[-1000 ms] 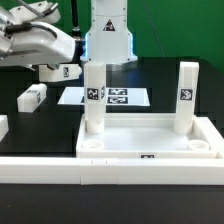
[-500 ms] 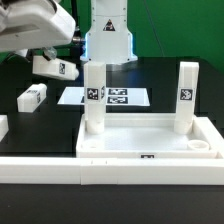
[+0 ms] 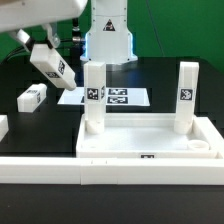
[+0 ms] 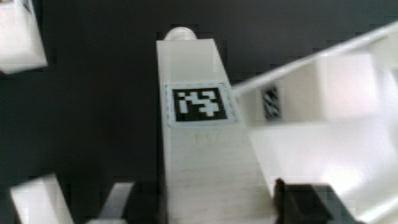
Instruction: Assemble desk
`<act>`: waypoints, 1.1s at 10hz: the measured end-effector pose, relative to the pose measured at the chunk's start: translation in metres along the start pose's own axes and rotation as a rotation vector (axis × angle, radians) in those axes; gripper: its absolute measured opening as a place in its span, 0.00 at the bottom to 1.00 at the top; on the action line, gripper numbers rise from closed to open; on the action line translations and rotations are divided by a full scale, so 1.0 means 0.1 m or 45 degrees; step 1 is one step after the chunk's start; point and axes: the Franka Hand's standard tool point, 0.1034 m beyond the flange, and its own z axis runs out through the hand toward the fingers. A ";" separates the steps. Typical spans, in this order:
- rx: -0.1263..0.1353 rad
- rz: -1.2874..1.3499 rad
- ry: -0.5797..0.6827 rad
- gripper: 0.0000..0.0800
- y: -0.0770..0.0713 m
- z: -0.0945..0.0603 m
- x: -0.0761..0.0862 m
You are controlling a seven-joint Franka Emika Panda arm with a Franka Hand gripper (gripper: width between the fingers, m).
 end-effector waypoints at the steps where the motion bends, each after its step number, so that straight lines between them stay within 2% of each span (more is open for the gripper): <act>1: -0.008 -0.019 0.067 0.36 -0.09 -0.04 0.00; 3: -0.030 -0.016 0.242 0.36 -0.02 -0.02 0.05; 5: -0.091 -0.088 0.476 0.36 0.02 -0.08 0.17; 6: -0.116 -0.152 0.494 0.36 0.02 -0.07 0.17; 7: -0.150 -0.221 0.499 0.36 -0.05 -0.08 0.21; 8: -0.180 -0.278 0.495 0.36 -0.18 -0.12 0.24; 9: -0.161 -0.265 0.454 0.36 -0.29 -0.16 0.25; 11: -0.164 -0.267 0.465 0.36 -0.26 -0.15 0.27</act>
Offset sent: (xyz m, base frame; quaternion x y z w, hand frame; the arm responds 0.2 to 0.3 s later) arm 0.0000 0.0000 0.0000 0.0000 0.1938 0.0000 0.9810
